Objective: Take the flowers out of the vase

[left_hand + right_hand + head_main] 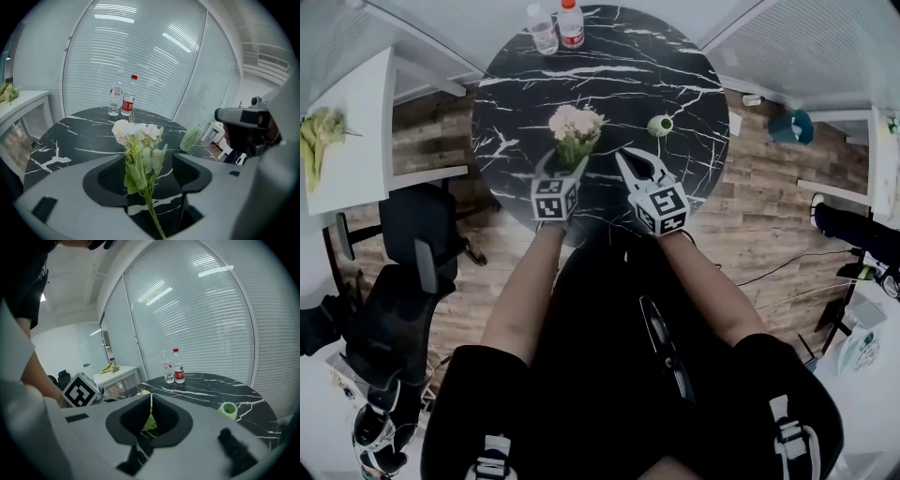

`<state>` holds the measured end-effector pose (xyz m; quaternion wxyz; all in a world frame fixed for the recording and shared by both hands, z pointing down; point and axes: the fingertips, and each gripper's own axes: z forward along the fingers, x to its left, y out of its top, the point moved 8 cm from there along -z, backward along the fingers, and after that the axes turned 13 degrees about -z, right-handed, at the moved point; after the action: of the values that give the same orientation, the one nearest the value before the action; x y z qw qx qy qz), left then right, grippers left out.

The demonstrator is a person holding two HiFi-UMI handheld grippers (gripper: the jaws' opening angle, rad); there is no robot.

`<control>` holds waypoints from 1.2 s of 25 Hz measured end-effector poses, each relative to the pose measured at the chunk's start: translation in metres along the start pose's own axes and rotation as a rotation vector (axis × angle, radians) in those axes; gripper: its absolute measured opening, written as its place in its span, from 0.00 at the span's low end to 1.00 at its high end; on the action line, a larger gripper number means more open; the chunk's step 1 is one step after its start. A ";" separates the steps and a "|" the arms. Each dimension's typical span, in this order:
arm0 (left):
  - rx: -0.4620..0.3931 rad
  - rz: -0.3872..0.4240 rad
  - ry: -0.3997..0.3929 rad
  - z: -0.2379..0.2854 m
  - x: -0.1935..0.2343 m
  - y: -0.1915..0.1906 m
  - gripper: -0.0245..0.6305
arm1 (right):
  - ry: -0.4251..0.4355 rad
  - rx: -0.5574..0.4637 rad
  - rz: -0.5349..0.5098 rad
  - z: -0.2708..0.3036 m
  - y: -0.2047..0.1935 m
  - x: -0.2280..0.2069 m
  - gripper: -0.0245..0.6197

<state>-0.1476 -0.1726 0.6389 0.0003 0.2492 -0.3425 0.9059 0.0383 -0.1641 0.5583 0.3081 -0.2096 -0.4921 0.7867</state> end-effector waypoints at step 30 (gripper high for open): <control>-0.343 0.350 -0.407 -0.126 -0.140 0.132 0.44 | -0.017 -0.287 -0.099 -0.088 0.115 -0.011 0.07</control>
<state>-0.1042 -0.1717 0.4128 -0.1822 0.3590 -0.5207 0.7528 0.0704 -0.1524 0.4166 0.3091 -0.2202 -0.6118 0.6940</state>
